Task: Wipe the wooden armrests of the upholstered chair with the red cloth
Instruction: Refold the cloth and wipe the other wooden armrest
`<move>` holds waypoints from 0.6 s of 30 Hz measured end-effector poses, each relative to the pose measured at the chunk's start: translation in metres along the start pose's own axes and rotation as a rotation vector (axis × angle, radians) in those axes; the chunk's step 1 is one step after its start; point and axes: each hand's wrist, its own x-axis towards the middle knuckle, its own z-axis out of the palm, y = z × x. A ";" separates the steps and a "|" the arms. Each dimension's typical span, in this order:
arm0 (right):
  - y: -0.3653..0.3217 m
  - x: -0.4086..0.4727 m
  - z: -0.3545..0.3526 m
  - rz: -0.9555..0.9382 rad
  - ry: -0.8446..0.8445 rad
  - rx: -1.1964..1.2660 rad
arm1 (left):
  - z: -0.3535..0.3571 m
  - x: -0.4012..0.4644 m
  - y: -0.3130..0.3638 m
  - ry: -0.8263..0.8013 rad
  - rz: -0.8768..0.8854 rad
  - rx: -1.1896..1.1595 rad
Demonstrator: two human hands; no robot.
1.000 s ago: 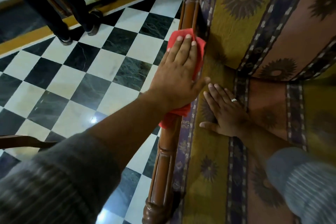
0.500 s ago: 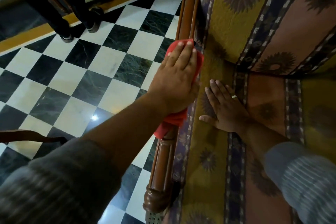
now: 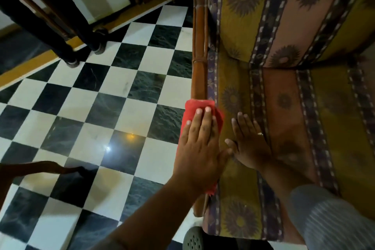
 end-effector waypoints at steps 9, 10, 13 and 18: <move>-0.103 -0.040 -0.087 0.586 -0.022 1.388 | -0.046 0.003 -0.051 0.051 -0.566 -0.746; -0.114 -0.042 -0.093 0.551 -0.037 1.399 | -0.045 0.000 -0.054 0.012 -0.578 -0.774; -0.133 -0.042 -0.102 0.614 0.018 1.335 | -0.039 -0.007 -0.051 -0.042 -0.592 -0.853; -0.136 -0.042 -0.101 0.640 0.126 1.321 | -0.043 -0.006 -0.047 -0.123 -0.639 -0.962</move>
